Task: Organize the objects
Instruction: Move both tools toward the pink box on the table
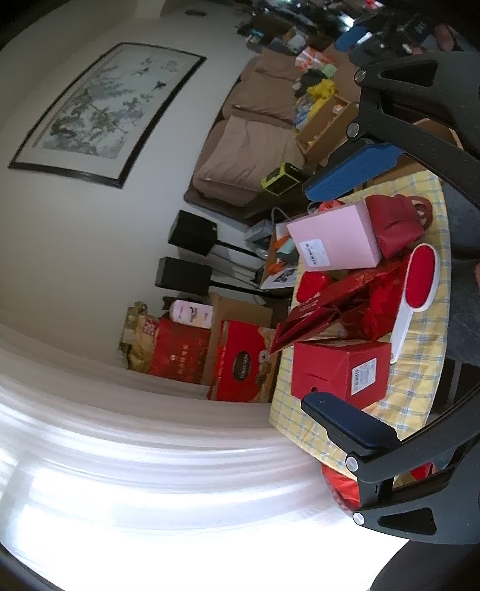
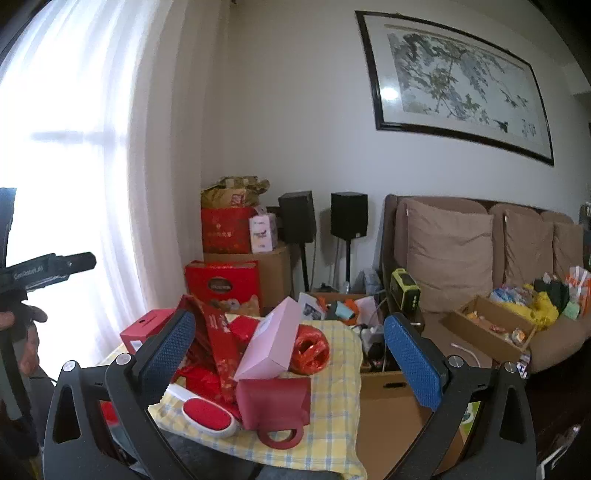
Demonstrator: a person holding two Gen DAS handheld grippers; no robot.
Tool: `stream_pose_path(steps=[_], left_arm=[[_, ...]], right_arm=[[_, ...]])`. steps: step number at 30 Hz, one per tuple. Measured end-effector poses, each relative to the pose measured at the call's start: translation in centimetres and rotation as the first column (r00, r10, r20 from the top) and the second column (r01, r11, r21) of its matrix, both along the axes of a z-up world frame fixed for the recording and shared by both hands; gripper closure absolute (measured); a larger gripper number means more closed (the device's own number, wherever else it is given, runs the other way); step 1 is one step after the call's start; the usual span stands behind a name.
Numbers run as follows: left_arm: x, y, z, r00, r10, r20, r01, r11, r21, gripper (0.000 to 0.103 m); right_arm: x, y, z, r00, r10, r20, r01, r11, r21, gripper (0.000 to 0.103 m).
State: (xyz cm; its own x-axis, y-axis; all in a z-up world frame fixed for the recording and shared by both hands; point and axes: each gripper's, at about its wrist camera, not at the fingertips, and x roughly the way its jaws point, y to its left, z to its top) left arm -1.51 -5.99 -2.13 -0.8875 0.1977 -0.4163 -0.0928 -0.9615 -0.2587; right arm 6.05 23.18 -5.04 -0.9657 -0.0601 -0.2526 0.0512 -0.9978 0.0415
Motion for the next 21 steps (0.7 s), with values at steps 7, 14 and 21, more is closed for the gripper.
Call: stream_pose_path(steps=[7, 14, 21], left_arm=[[-0.2, 0.0, -1.6, 0.999, -0.023, 0.034, 0.023, 1.000, -0.013, 0.000], [-0.8, -1.2, -2.3, 0.998, -0.041, 0.048, 0.042, 0.999, -0.020, 0.001], [-2.2, -3.4, -3.6, 0.987, -0.025, 0.157, -0.004, 0.983, 0.185, 0.000]], right_arm=[[-0.3, 0.8, -0.9, 0.999, -0.038, 0.020, 0.038, 0.999, -0.014, 0.000], [-0.8, 1.6, -1.7, 0.995, -0.080, 0.066, 0.084, 0.995, -0.057, 0.000], [-1.8, 2.7, -2.6, 0.988, -0.074, 0.138, 0.093, 0.986, -0.138, 0.000]])
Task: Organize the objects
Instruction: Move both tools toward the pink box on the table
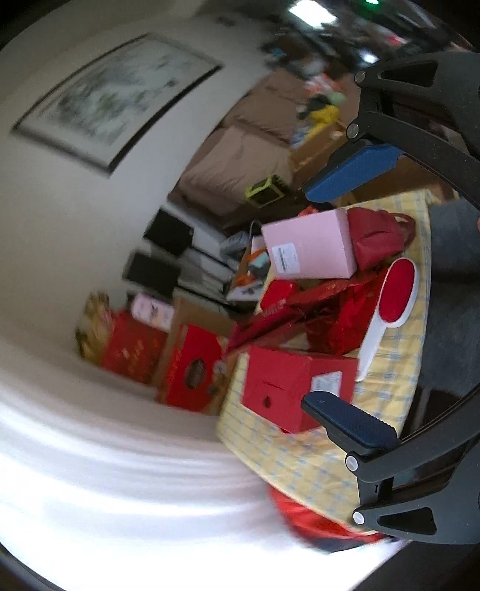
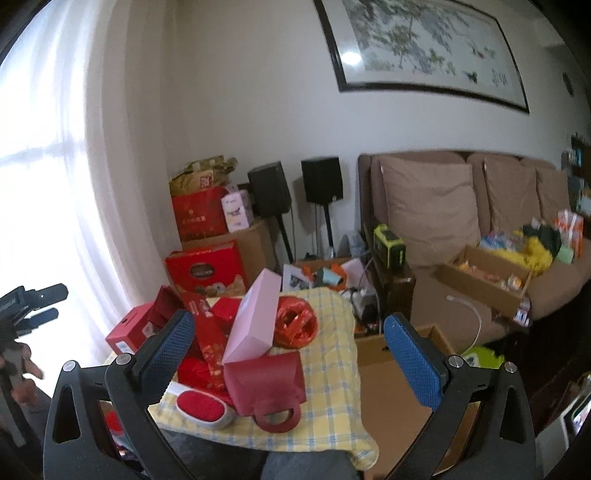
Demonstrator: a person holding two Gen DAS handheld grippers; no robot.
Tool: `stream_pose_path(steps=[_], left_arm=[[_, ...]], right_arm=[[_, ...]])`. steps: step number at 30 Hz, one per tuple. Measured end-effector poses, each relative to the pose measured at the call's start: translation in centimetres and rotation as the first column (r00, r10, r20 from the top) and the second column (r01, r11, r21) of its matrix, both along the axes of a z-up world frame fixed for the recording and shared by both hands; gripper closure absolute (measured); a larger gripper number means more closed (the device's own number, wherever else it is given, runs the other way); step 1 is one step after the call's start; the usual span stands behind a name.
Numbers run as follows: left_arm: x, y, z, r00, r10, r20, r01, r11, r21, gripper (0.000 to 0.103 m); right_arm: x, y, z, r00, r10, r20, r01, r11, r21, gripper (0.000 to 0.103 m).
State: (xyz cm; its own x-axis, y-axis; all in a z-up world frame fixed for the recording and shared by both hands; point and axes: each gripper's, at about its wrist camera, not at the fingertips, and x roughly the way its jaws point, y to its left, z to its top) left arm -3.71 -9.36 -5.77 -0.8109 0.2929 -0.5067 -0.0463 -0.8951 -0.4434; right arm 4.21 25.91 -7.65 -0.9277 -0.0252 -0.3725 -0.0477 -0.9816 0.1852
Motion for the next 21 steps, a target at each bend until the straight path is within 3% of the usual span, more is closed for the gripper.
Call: stream_pose_path(steps=[4, 7, 11, 21], left_arm=[[-0.9, -0.4, -1.2, 0.999, -0.007, 0.037, 0.006, 1.000, 0.031, 0.000], [-0.9, 0.7, -1.3, 1.000, -0.001, 0.022, 0.003, 0.996, -0.092, 0.001], [-0.7, 2.8, -1.3, 1.000, -0.003, -0.001, 0.003, 0.967, -0.255, 0.001], [-1.2, 4.8, -2.6, 0.998, -0.049, 0.034, 0.057, 0.957, -0.283, 0.001]], right_arm=[[-0.6, 0.1, -0.7, 0.999, 0.005, 0.035, -0.005, 1.000, -0.006, 0.000], [-1.0, 0.0, -1.2, 0.998, 0.010, 0.056, -0.010, 1.000, -0.006, 0.000], [-1.5, 0.2, -2.0, 0.997, 0.011, 0.078, -0.010, 1.000, -0.013, 0.000], [-2.5, 0.2, -3.2, 0.993, 0.015, 0.121, -0.014, 1.000, -0.014, 0.000]])
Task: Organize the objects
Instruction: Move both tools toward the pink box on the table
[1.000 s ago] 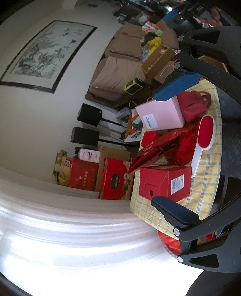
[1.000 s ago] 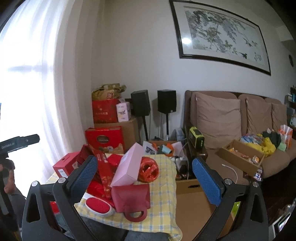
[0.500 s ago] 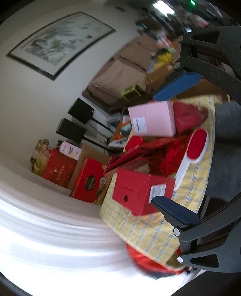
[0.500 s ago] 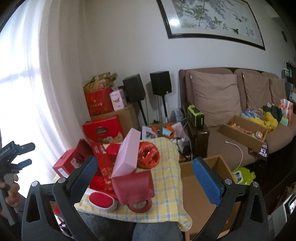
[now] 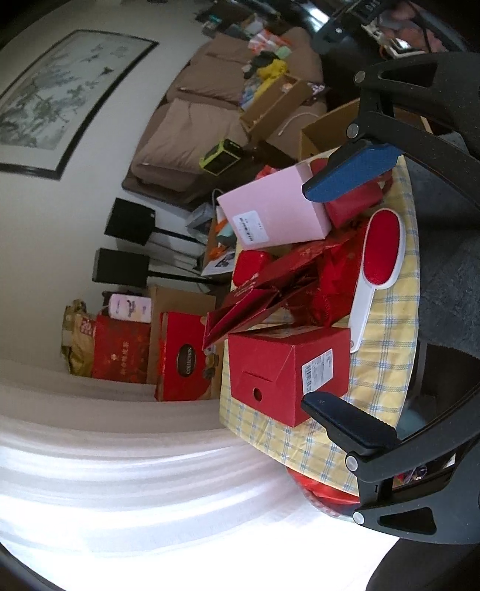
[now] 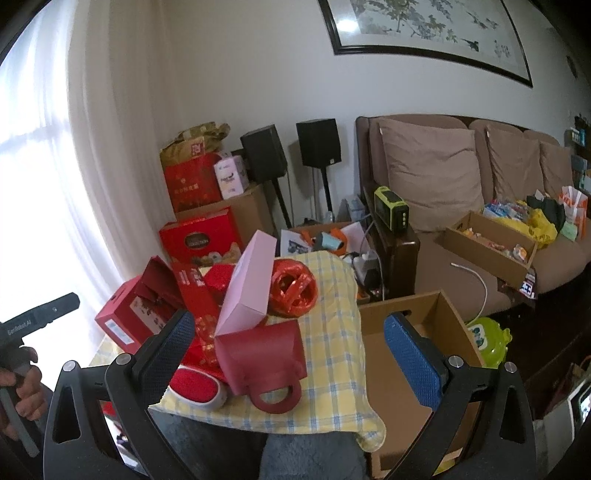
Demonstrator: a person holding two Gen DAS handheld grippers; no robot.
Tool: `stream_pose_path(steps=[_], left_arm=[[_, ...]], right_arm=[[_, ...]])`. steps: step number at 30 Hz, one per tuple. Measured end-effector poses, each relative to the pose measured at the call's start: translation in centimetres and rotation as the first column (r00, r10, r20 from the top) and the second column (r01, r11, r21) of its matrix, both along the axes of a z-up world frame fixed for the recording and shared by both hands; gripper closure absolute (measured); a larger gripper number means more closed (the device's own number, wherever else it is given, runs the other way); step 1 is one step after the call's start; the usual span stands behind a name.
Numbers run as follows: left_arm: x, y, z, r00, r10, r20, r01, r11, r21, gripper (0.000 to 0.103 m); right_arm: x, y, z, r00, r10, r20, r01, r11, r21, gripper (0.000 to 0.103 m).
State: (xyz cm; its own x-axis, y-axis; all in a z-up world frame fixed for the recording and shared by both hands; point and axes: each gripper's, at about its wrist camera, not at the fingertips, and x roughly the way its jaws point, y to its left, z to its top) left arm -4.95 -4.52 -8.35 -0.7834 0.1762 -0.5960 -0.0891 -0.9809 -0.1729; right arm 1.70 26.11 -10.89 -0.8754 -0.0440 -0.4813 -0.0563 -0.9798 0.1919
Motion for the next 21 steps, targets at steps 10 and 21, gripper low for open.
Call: stream_pose_path(steps=[10, 21], left_arm=[[-0.6, 0.2, -1.0, 0.999, -0.040, 0.024, 0.039, 0.999, 0.022, 0.001], [-0.7, 0.1, -1.0, 0.999, -0.045, 0.026, 0.044, 0.998, 0.034, 0.001]], right_arm=[[-1.0, 0.0, -1.2, 0.999, 0.000, 0.036, 0.000, 1.000, 0.001, 0.000], [-1.2, -0.2, -1.4, 0.999, 0.000, 0.044, -0.001, 1.000, 0.002, 0.000]])
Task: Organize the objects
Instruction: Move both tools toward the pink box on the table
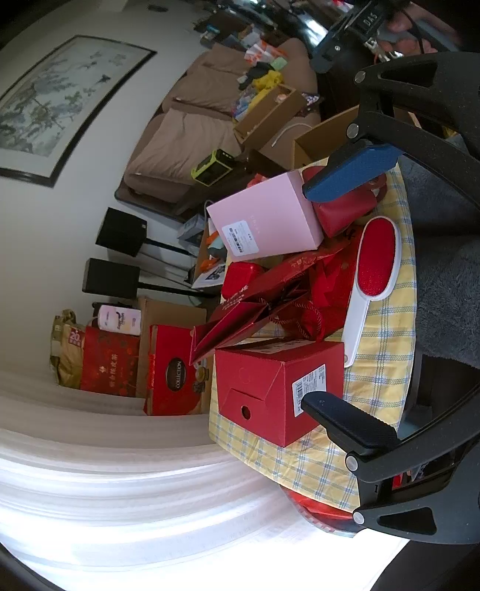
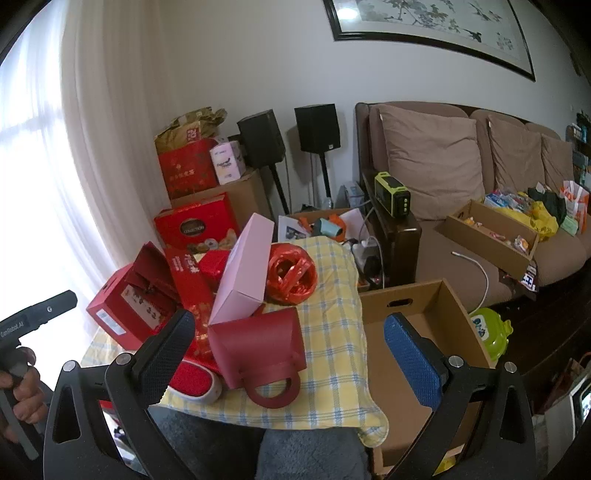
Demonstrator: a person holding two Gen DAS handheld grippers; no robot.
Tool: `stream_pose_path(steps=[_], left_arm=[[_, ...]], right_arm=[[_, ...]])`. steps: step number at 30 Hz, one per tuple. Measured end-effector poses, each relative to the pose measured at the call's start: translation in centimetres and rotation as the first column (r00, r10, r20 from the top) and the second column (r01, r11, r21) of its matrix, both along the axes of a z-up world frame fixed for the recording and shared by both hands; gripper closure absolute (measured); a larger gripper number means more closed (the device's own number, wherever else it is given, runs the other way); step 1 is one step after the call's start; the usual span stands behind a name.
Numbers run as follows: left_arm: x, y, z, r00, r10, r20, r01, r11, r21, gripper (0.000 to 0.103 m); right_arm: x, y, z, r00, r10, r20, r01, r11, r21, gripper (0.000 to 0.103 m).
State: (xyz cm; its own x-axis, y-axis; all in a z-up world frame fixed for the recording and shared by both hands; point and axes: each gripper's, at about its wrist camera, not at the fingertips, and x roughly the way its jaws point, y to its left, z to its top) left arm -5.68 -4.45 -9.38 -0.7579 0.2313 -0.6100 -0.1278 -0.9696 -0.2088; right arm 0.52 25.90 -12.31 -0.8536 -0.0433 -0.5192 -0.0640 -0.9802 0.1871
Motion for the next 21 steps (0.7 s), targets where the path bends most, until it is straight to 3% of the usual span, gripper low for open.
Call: stream_pose_path(steps=[5, 9, 16, 21], left_arm=[[-0.3, -0.1, -0.5, 1.000, -0.010, 0.002, 0.010, 1.000, 0.017, 0.001], [-1.2, 0.0, -1.8, 0.999, 0.015, 0.048, -0.015, 1.000, 0.009, 0.001], [-1.8, -0.9, -3.2, 0.996, 0.029, 0.085, -0.036, 0.996, 0.082, 0.001], [-2.0, -0.9, -3.5, 0.996, 0.030, 0.090, -0.038, 0.995, 0.091, 0.001]], right_arm=[[-0.3, 0.0, -0.6, 1.000, 0.015, 0.012, -0.015, 1.000, -0.025, 0.000], [-0.7, 0.2, -1.2, 0.999, 0.026, 0.033, -0.024, 0.998, -0.060, 0.000], [-0.6, 0.6, -1.2, 0.999, 0.027, 0.038, -0.025, 0.997, -0.072, 0.000], [-2.3, 1.1, -2.5, 0.994, 0.032, 0.106, -0.020, 0.993, -0.115, 0.000]])
